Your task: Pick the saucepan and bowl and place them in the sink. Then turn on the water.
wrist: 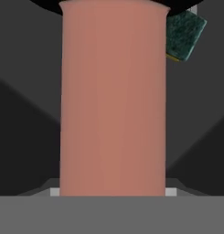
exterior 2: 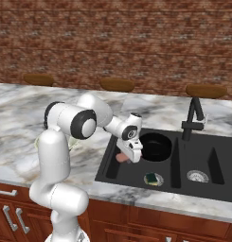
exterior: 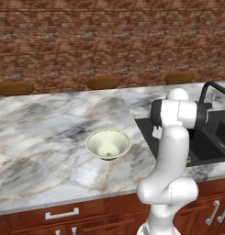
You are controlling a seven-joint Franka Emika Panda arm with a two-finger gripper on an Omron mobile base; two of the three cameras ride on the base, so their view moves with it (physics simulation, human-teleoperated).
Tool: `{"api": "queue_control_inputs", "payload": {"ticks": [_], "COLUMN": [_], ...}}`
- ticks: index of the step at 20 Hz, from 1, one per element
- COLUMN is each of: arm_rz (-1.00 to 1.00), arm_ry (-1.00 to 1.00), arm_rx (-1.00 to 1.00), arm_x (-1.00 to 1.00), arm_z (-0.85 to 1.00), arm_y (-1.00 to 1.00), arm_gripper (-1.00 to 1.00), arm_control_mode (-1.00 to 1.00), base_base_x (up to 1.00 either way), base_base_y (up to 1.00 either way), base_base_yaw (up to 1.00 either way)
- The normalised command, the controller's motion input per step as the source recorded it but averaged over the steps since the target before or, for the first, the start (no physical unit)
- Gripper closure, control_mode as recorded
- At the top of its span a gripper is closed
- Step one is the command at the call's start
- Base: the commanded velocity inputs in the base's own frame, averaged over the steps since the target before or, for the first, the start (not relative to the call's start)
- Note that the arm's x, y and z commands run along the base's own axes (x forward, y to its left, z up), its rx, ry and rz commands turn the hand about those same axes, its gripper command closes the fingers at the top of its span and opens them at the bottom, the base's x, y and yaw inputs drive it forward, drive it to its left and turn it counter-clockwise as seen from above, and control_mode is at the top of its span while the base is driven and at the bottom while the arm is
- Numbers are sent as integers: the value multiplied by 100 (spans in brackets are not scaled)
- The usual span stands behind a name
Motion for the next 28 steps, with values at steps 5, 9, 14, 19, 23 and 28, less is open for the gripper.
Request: {"api": "queue_control_inputs", "payload": {"ticks": [5,9,14,19,23,28], "arm_rz": [0,0,0,0,0,0], "arm_ry": [0,0,0,0,0,0], "arm_rx": [0,1,1,0,0,0], "arm_x": [-1,-9,-37,-15,2,15], "arm_z": [-34,-32,-32,-32,-39,-32], "arm_y": [-47,-51,-49,-46,-22,-12], "arm_gripper": [100,100,100,100,100,100], "arm_control_mode": [-100,-100,-100,-100,-100,-100], "base_base_x": [0,0,0,0,0,0], "base_base_y": [0,0,0,0,0,0], "base_base_yaw": [0,0,0,0,0,0]}}
